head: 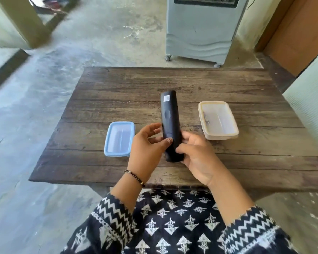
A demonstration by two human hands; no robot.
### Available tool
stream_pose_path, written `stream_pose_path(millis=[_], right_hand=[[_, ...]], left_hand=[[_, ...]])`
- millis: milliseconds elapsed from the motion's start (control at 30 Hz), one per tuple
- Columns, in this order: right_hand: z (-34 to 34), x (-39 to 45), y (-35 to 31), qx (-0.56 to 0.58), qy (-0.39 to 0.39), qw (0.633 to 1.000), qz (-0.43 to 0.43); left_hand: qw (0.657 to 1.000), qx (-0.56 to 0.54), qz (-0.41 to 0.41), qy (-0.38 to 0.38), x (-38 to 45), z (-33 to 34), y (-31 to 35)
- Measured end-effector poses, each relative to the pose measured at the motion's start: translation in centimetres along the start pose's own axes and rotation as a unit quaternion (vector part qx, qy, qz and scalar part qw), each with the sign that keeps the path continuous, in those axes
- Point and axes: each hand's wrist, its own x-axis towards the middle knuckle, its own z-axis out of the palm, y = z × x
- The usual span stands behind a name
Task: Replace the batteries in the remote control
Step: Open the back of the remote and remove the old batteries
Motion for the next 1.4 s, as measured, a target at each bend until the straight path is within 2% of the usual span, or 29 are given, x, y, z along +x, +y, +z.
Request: stream_pose_path(millis=[67,200,400,500,567,633,733,900,1100,1233,1400], right_hand=[[0.3,-0.6,0.2,0.029,-0.023,0.999,0.011],[0.3,0.1,-0.1,0.078,-0.012,0.997,0.017],[0.0,1.9,-0.8,0.017,0.077,0.996,-0.045],[0.2,2.3,0.1,-0.067,0.157,0.982,-0.081],[0.3,2.5,0.5,-0.21,0.217,0.942,-0.148],[0.5,2.4,0.6,-0.336,0.239,0.885,-0.218],[0.4,1.7,0.7,-0.438,0.193,0.822,-0.309],[0.3,0.5,1.4,-0.581,0.14,0.726,-0.341],[0.0,-0.4,-0.2,-0.682,0.079,0.651,-0.325],[-0.5,-0.7,-1.4,-0.7,0.07,0.628,-0.331],[-0.5,-0.9,-1.1,-0.728,0.063,0.58,-0.36]], left_hand=[[1.0,0.0,0.001,-0.01,-0.3,-0.2,0.1],[0.999,-0.05,0.014,-0.015,0.9,-0.7,0.5],[0.989,-0.137,0.006,-0.062,3.5,0.1,0.5],[0.98,-0.182,-0.021,-0.076,3.7,0.5,-0.4],[0.983,-0.167,-0.012,-0.077,3.9,0.6,-0.5],[0.986,-0.153,-0.001,-0.069,3.8,0.5,-0.3],[0.987,-0.151,-0.002,-0.047,3.8,0.3,-0.2],[0.987,-0.152,-0.014,-0.049,3.7,-0.2,-0.7],[0.977,-0.18,-0.041,-0.103,3.3,-0.6,0.6],[0.969,-0.209,-0.059,-0.115,2.7,-0.5,1.7],[0.965,-0.227,-0.068,-0.116,2.2,-0.5,2.0]])
